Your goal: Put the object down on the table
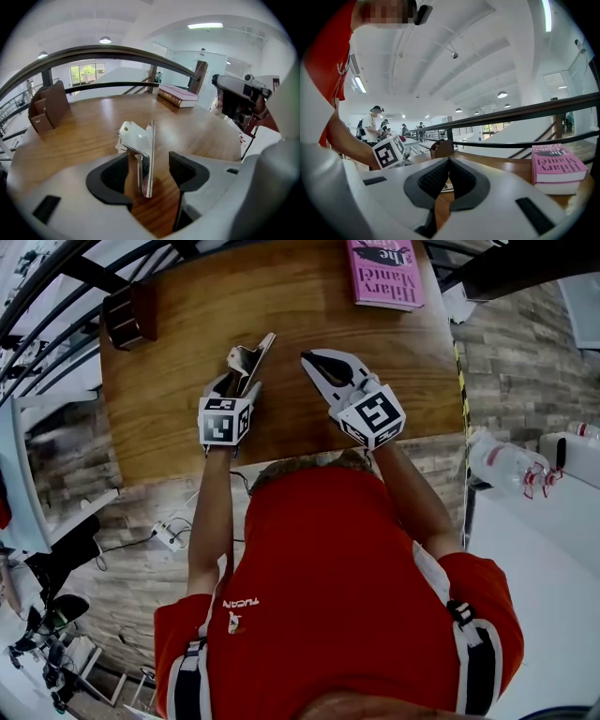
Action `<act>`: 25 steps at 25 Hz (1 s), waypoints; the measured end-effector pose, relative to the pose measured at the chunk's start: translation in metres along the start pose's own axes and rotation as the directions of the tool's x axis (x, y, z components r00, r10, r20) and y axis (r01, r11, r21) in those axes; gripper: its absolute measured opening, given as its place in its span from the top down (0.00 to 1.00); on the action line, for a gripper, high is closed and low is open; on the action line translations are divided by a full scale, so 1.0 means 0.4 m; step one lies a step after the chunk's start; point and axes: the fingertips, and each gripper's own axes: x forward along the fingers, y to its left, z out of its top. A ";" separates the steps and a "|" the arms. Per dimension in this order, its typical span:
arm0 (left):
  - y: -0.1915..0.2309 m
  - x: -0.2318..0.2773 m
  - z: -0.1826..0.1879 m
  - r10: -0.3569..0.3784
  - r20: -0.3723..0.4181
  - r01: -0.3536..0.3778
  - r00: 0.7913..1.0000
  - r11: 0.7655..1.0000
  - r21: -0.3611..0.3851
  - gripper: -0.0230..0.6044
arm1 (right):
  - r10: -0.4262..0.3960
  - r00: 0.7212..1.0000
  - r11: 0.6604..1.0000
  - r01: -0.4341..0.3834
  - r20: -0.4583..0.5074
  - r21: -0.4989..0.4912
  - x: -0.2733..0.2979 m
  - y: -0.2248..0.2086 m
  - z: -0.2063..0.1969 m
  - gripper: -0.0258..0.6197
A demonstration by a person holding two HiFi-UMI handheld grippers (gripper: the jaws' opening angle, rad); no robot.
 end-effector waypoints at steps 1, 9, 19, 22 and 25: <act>0.000 -0.009 0.010 0.002 0.020 -0.002 1.000 1.000 -0.001 0.53 | 0.003 1.000 1.000 -0.003 0.001 0.000 0.002 0.003 0.002 0.92; -0.036 -0.147 0.165 -0.018 0.390 0.011 0.921 1.000 0.019 0.67 | 0.027 0.999 1.000 -0.027 0.036 0.013 0.006 0.031 0.035 0.92; -0.098 -0.376 0.303 -0.031 0.716 -0.004 0.698 0.999 0.048 0.95 | 0.060 0.982 0.996 -0.071 0.179 0.052 -0.024 0.078 0.164 0.92; -0.107 -0.434 0.326 -0.034 0.767 -0.007 0.640 0.999 0.050 0.95 | 0.065 0.976 0.996 -0.077 0.209 0.049 -0.036 0.091 0.192 0.92; -0.118 -0.481 0.351 -0.042 0.800 -0.013 0.598 0.998 0.062 0.95 | 0.065 0.972 0.996 -0.076 0.227 0.041 -0.046 0.099 0.210 0.92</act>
